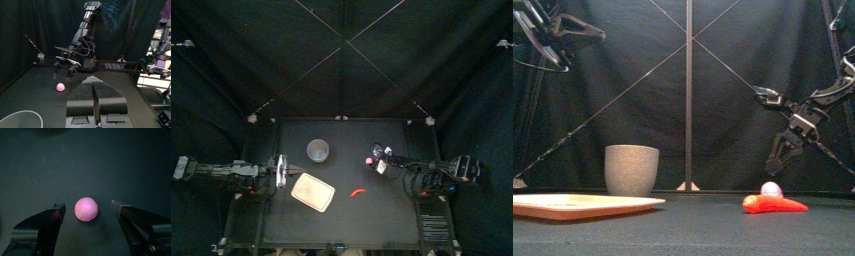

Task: Pick the pink ball then place it in the grey bowl
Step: Pick the pink ball

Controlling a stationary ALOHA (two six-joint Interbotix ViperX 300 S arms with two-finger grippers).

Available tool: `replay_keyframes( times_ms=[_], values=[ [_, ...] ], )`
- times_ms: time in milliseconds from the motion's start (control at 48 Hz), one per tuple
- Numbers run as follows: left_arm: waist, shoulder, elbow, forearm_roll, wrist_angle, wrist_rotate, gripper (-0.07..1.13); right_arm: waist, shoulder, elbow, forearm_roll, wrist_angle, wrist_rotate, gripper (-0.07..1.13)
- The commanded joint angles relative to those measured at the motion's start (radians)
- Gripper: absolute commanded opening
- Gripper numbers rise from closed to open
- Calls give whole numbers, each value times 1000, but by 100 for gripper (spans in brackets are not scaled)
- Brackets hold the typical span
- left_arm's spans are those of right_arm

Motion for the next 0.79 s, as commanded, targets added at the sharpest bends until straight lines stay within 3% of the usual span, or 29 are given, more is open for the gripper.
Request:
replay_keyframes(
  times_ms=[21, 417, 792],
  values=[
    [2, 5, -12, -2, -8, 2, 11, -5, 51, -51, -5, 28, -2, 105],
    [5, 5, 3, -2, -8, 2, 11, -2, 184, -141, -15, 130, 2, 102],
    [8, 5, 15, -2, -8, 0, 11, 15, 175, -173, -11, 150, 2, 76]
  ],
)
